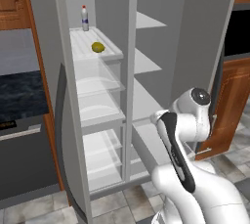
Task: Take the squash and lemon from the fridge shelf and place them in the freezer drawer to begin freezing them.
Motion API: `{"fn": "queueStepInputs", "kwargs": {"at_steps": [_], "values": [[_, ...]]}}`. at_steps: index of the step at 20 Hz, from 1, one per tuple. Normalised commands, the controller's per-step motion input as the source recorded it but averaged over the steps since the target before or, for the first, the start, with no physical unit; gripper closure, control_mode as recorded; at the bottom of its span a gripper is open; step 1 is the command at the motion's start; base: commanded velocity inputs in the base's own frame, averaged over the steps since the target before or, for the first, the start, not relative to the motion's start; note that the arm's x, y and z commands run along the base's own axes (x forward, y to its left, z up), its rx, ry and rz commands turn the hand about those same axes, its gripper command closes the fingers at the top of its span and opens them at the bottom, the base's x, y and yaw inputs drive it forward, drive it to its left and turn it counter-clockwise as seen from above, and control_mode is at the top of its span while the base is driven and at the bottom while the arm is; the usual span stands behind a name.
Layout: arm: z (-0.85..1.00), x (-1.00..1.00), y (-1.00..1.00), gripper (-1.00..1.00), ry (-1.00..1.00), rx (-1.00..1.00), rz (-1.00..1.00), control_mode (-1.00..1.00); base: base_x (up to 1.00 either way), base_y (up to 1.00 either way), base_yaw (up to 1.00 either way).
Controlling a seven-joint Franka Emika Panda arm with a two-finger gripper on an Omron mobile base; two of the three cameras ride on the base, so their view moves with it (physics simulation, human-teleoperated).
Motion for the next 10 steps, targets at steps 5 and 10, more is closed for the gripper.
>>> {"fn": "queueStepInputs", "kwargs": {"at_steps": [5, 10], "values": [[0.93, -0.34, 0.29, -1.0, 0.16, -0.02, 0.01, -1.0, 0.0, 0.0, 0.0], [0.59, -0.07, 0.06, -1.0, 0.18, 0.0, 0.07, -1.0, 0.0, 0.0, 0.0]]}}
